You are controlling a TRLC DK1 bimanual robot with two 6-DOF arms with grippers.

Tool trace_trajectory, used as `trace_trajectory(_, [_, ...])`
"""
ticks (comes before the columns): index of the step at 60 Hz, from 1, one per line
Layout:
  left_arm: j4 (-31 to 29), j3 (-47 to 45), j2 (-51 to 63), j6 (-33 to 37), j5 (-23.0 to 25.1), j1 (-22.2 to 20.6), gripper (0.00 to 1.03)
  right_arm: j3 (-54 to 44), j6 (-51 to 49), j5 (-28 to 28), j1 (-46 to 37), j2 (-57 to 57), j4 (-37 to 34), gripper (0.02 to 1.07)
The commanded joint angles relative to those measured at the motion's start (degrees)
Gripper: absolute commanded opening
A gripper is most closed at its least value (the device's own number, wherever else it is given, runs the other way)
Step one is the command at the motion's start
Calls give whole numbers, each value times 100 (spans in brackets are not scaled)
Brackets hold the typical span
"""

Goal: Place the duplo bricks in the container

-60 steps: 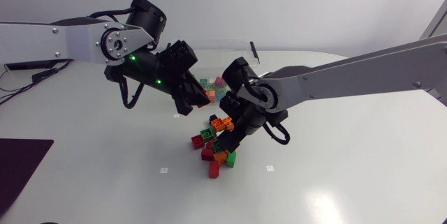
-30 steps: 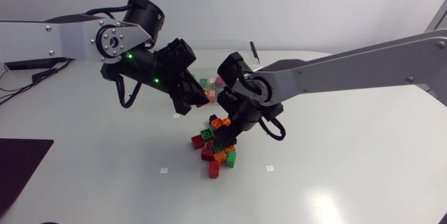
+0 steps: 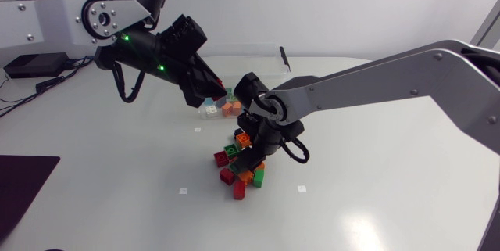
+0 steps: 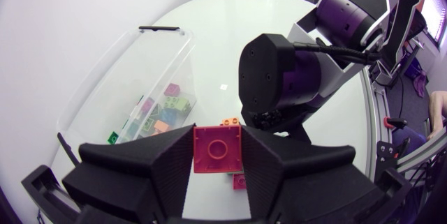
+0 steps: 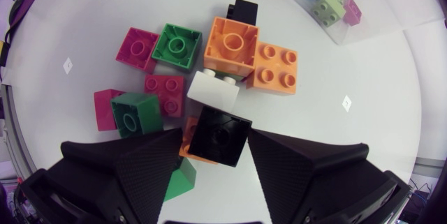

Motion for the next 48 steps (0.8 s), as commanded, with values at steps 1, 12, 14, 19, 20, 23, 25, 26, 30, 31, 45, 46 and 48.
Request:
trace_trajectory(1, [-87, 212, -106, -22, 108, 38, 28, 144, 136, 97, -53, 105, -53, 58])
trace_trajectory(12, [-175, 309, -106, 4, 117, 47, 28, 91, 136, 97, -88, 8, -53, 48])
trace_trajectory(14, [-183, 309, -106, 13, 117, 47, 28, 65, 136, 97, -97, -27, -53, 48])
trace_trajectory(19, [-192, 309, -106, 22, 117, 47, 28, 30, 136, 88, -123, -79, -44, 48])
trace_trajectory(20, [-192, 300, -106, 22, 117, 47, 28, 30, 136, 88, -132, -97, -35, 48])
trace_trajectory(23, [-192, 300, -106, 22, 117, 47, 28, 12, 127, 88, -141, -141, -35, 48])
trace_trajectory(25, [-192, 300, -106, 22, 117, 47, 28, -6, 118, 88, -141, -176, -44, 45])
trace_trajectory(26, [-192, 300, -106, 22, 117, 47, 28, -14, 109, 88, -141, -194, -44, 43])
trace_trajectory(30, [-201, 309, -123, 22, 117, 47, 28, -76, 109, 88, -141, -352, -53, 39])
trace_trajectory(31, [-201, 309, -132, 22, 117, 47, 28, -93, 109, 88, -141, -378, -53, 39])
trace_trajectory(45, [-254, 493, -141, 4, 125, 126, 28, -190, 22, 97, -281, -1011, -220, 39])
trace_trajectory(46, [-254, 502, -141, 4, 125, 126, 28, -181, -5, 88, -299, -1046, -229, 39])
trace_trajectory(48, [-254, 563, -123, -14, 125, 144, 28, -164, -40, 79, -352, -1143, -246, 39])
